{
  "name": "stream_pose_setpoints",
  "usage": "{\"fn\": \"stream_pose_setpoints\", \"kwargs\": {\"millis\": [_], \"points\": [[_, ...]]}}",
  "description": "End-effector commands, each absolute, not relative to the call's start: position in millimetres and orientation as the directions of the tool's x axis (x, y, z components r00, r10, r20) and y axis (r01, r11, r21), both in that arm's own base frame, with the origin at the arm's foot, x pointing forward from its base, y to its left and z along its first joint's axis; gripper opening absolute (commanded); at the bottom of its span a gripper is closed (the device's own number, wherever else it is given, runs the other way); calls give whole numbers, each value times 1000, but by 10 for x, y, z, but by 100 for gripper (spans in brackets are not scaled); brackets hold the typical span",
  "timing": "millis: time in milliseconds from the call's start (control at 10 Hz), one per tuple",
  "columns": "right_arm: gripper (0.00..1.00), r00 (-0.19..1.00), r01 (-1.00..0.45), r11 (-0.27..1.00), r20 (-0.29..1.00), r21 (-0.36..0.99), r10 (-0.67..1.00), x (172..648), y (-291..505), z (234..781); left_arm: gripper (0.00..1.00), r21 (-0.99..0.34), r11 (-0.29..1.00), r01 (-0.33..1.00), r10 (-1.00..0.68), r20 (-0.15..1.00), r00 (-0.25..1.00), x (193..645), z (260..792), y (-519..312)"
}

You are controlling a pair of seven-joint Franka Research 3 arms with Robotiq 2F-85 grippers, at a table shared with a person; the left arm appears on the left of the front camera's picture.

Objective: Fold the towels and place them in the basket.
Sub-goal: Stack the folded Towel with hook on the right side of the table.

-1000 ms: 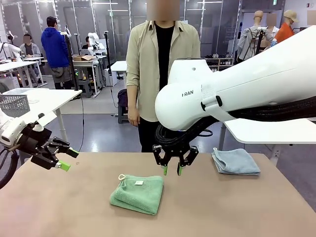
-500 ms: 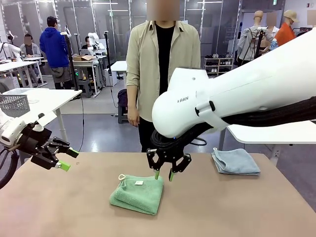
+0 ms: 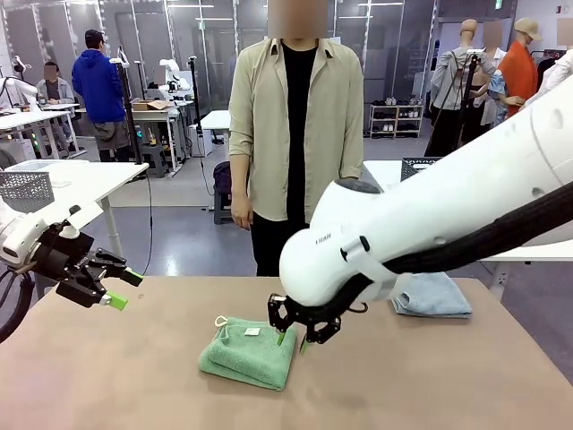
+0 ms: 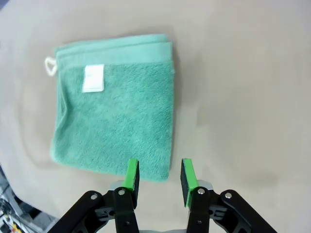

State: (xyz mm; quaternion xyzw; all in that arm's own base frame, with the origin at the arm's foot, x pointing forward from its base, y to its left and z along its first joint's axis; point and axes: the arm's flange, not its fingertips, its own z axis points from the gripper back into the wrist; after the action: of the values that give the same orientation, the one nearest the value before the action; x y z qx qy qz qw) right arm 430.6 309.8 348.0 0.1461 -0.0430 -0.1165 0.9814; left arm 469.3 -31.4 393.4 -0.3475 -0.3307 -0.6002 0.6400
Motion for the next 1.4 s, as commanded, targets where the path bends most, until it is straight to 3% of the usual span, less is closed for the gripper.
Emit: {"fn": "stream_pose_setpoints", "kwargs": {"millis": [0, 500, 1200, 1300], "points": [[46, 933, 316, 903, 79, 291, -352, 4255, 3203, 3305, 92, -61, 45, 997, -547, 834, 75, 4697, 3960, -316], [46, 906, 351, 870, 110, 346, -409, 4399, 3249, 2970, 92, -61, 45, 997, -547, 834, 75, 4697, 3960, -316], [46, 915, 302, 886, 153, 351, -373, 4417, 3321, 2920, 92, -61, 45, 997, -547, 834, 75, 4697, 3960, -316], [26, 915, 300, 892, 163, 339, -369, 4415, 3325, 2923, 92, -61, 45, 997, -547, 834, 75, 4697, 3960, -316]]}}
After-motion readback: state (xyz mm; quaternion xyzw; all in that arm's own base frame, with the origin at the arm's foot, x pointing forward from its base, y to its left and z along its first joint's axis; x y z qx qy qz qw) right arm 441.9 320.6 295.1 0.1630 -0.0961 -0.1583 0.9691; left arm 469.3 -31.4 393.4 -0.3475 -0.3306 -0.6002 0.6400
